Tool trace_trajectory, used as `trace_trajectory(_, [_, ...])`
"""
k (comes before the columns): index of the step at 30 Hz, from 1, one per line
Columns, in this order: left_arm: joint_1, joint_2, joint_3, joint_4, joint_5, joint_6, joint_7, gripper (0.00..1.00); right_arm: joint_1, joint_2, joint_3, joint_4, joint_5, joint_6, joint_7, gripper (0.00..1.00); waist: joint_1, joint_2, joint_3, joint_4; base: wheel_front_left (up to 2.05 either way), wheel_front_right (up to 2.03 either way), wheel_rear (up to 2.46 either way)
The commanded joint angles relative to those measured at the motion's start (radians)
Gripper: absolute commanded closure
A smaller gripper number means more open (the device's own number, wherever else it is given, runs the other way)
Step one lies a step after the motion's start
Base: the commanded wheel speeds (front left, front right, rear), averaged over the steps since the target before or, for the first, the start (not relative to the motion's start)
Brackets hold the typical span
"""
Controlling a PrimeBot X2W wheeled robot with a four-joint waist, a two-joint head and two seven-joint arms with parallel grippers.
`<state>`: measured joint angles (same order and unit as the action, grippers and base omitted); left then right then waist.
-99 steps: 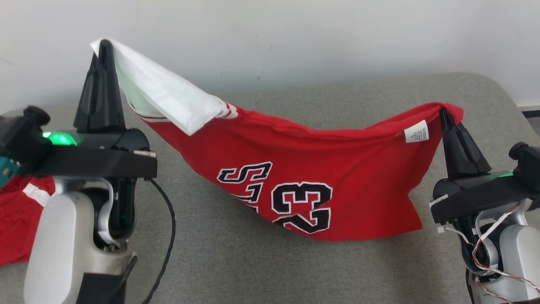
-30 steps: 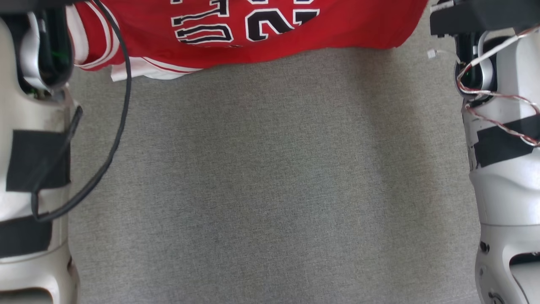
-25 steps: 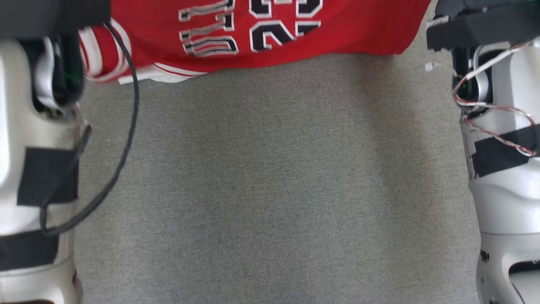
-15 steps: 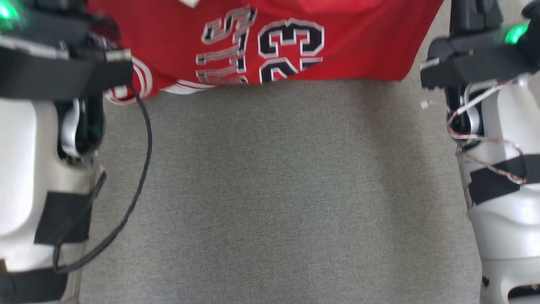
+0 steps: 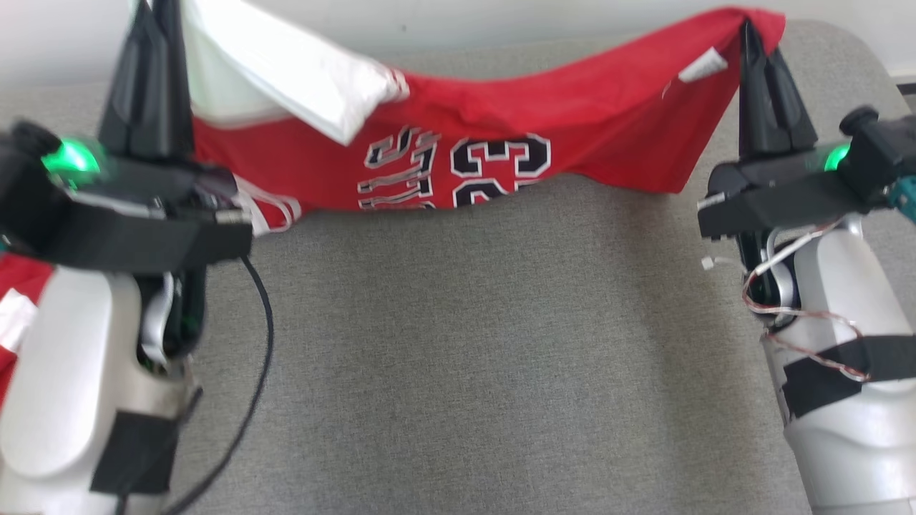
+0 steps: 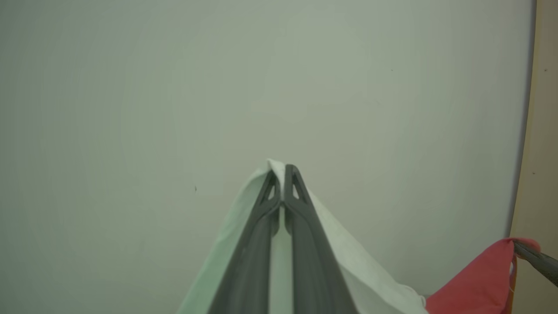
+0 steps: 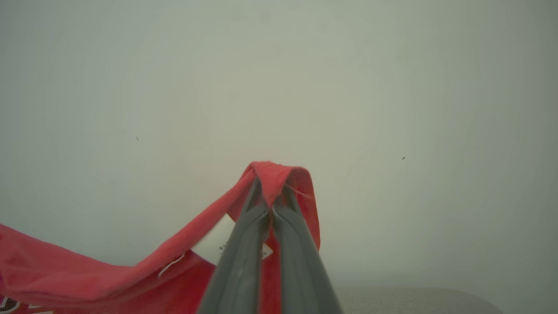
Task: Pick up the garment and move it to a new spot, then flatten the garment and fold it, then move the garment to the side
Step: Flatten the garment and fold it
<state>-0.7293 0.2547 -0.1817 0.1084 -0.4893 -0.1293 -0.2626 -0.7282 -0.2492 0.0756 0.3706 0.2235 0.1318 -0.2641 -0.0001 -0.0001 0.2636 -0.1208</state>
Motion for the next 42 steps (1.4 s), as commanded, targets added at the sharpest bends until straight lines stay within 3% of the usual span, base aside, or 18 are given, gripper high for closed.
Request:
trace_trajectory(1, [0.027,-0.005,0.003,-0.010,-0.005,-0.001,-0.003,1.00,0.020,0.002,-0.003,-0.006,0.004,-0.002,0.000,1.00,0.0001,0.0001,-0.006,0.002,0.00,0.00,0.00])
trace_trajectory(17, [0.289,-0.072,0.063,-0.104,-0.036,-0.001,-0.003,1.00,0.202,-0.001,-0.055,-0.051,0.021,-0.002,0.000,1.00,0.0001,0.0001,-0.062,0.032,0.00,0.00,0.00])
trace_trajectory(42, [0.573,-0.134,0.030,-0.182,-0.101,-0.001,-0.003,1.00,0.440,0.034,-0.145,-0.109,0.036,-0.002,0.015,1.00,0.0001,0.0001,-0.114,0.073,0.00,0.00,0.00])
